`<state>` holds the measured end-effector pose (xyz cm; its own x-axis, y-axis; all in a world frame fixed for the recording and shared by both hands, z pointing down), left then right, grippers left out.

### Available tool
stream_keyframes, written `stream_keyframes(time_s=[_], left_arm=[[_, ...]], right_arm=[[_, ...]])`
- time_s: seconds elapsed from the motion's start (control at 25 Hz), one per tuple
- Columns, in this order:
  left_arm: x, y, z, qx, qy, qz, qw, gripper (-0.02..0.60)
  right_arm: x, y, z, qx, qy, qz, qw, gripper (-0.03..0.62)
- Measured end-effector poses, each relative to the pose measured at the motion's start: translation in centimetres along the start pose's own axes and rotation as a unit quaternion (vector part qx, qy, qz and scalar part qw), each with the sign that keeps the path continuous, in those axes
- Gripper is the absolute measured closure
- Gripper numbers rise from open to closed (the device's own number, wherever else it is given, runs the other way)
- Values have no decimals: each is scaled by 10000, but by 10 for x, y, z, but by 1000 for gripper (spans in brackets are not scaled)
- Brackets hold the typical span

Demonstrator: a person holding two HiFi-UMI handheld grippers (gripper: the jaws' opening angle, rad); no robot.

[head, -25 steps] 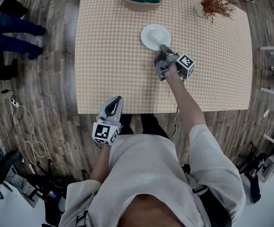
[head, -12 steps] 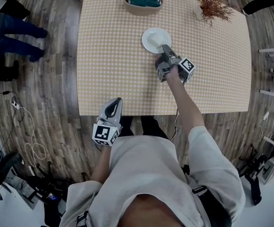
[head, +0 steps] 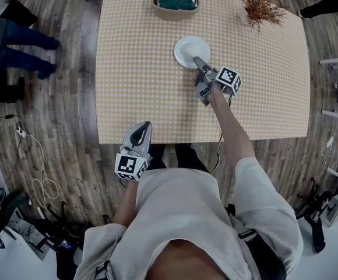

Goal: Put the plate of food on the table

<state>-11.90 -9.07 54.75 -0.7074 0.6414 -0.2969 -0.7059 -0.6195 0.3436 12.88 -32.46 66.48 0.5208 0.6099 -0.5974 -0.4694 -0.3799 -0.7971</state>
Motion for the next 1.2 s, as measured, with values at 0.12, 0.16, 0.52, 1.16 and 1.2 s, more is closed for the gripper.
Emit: stream_keyframes(time_s=[0.12,0.16,0.52,1.16,1.2], left_arm=[[0,0,0,9,-7,25,10000,572],[-1,0,0,11,-8,35,10000,572],[-2,-3,2,34,-15,73,10000,571],[1,1,3,65,-25,25,10000,572],[1,1,3,65,-26,23,10000,571]], right_arm=[[-2,4,1,528,175,296,9980,353],[-3,5,2,713,230,366,9965,352],[-1,11,16,3225,673,915,9397,352],[-3,14,35,5401,392,1882,8194,390],[-3,13,34,5363,379,1895,8216,393]])
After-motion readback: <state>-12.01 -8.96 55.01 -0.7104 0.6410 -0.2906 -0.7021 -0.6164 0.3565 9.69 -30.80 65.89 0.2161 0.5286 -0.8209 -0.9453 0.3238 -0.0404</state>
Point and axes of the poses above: the fingertips, and each gripper's own axes: x backward along the fingers, y to its left, z out of its underside, the point moved 5 cm from there along x, backward along the fingers, and after that the axes turned 14 degrees about z, right-handed, at the moved point
